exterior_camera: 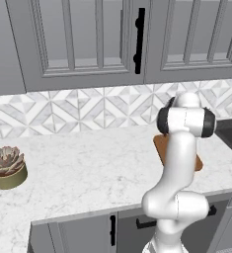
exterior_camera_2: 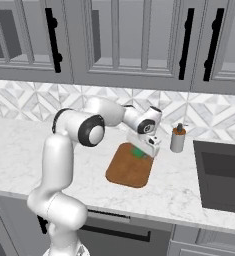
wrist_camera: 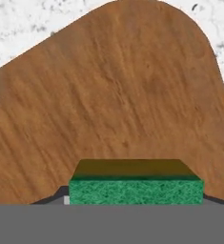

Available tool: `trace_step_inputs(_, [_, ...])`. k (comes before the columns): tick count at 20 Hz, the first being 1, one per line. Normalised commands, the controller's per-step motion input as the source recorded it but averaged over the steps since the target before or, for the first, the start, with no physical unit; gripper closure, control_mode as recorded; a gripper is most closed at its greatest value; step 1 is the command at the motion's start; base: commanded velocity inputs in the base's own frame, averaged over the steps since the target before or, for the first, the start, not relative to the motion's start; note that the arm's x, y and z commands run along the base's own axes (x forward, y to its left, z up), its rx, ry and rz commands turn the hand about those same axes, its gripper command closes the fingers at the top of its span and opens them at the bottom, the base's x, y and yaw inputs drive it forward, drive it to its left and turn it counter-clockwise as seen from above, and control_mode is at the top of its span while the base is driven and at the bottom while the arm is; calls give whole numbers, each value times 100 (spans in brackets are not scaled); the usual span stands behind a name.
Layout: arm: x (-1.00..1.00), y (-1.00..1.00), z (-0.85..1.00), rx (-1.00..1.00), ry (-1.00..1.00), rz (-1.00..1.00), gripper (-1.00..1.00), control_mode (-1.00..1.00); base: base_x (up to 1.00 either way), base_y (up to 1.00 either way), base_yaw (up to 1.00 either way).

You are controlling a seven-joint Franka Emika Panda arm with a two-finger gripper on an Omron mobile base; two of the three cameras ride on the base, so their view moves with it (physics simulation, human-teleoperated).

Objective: Pick up the sponge from the counter and clean the cutting board by briefly scrubbing or pressing down on the cutting board. Once finished, release the sponge.

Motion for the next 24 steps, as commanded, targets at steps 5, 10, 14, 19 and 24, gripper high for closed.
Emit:
trace_step_inputs(5, [0, 76, -4, -14, -5, 1, 100, -100, 0, 0, 0])
trace_step_inputs(10, [-74, 54, -47, -25, 0, 17, 100, -100, 0, 0, 0])
trace_step_inputs(14, [-100, 3, -10, -11, -2, 21, 100, -100, 0, 0, 0])
trace_step_inputs(19, [-73, 49, 4, -1, -6, 13, 100, -100, 0, 0, 0])
trace_step_inputs(24, [35, 100, 18, 0, -7, 0, 100, -100, 0, 0, 0])
